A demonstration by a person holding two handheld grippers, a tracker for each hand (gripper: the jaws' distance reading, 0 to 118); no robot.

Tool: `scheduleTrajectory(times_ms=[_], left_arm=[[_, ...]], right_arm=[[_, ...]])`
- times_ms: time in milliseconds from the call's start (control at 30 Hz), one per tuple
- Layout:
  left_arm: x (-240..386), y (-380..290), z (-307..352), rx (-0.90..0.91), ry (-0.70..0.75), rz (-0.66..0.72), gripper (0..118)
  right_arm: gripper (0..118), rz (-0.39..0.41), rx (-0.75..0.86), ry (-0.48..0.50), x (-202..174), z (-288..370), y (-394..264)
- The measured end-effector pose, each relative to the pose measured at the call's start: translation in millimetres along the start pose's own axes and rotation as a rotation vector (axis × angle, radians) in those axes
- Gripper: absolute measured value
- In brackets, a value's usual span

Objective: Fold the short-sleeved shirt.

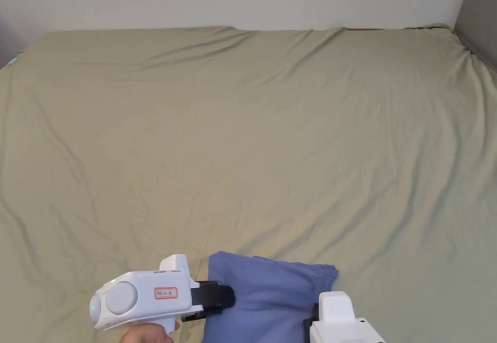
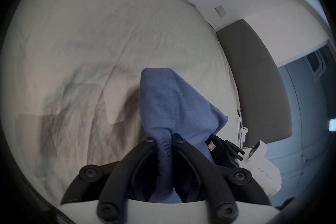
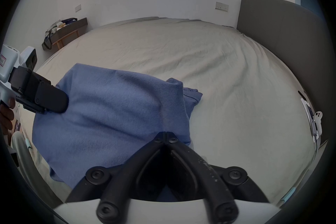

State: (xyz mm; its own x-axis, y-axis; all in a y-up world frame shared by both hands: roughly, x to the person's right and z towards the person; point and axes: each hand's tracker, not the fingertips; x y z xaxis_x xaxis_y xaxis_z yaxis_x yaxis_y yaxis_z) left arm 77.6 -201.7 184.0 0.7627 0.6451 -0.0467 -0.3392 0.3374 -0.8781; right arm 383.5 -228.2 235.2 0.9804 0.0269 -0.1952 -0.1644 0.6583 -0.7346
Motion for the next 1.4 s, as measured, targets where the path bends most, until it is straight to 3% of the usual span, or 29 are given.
scheduleTrajectory(times_ms=[267, 600, 733, 900, 1033, 1067, 1133, 1167, 1200, 1400], left_arm=[[-10, 48, 54, 0.037, 0.089, -0.152, 11], [-146, 144, 193, 0.147, 0.540, -0.205, 11], [-200, 161, 241, 0.176, 0.723, -0.165, 11], [-261, 174, 272, 0.177, 0.853, -0.085, 11], [-270, 174, 277, 0.217, 0.809, -0.062, 14], [-268, 173, 276, 0.235, 0.810, -0.059, 23], [-263, 174, 275, 0.251, 0.826, -0.046, 82], [-263, 176, 275, 0.266, 0.833, -0.031, 103], [-257, 176, 276, 0.275, 0.847, -0.025, 115], [-194, 169, 300, 0.431, 0.820, -0.041, 107]], right_arm=[[3, -0.006, 0.160, -0.026, -5, 52, 47], [3, 0.039, 0.341, -0.021, -42, 85, 121], [3, 0.069, 0.372, -0.011, -62, 79, 144], [3, 0.096, 0.382, 0.007, -81, 64, 168], [3, 0.099, 0.387, 0.012, -88, 57, 175], [3, 0.097, 0.387, 0.015, -88, 57, 175], [3, 0.097, 0.388, 0.015, -88, 57, 175], [3, 0.099, 0.390, 0.012, -88, 58, 174], [3, 0.099, 0.396, 0.012, -87, 61, 174], [3, 0.084, 0.450, 0.010, -72, 85, 174]])
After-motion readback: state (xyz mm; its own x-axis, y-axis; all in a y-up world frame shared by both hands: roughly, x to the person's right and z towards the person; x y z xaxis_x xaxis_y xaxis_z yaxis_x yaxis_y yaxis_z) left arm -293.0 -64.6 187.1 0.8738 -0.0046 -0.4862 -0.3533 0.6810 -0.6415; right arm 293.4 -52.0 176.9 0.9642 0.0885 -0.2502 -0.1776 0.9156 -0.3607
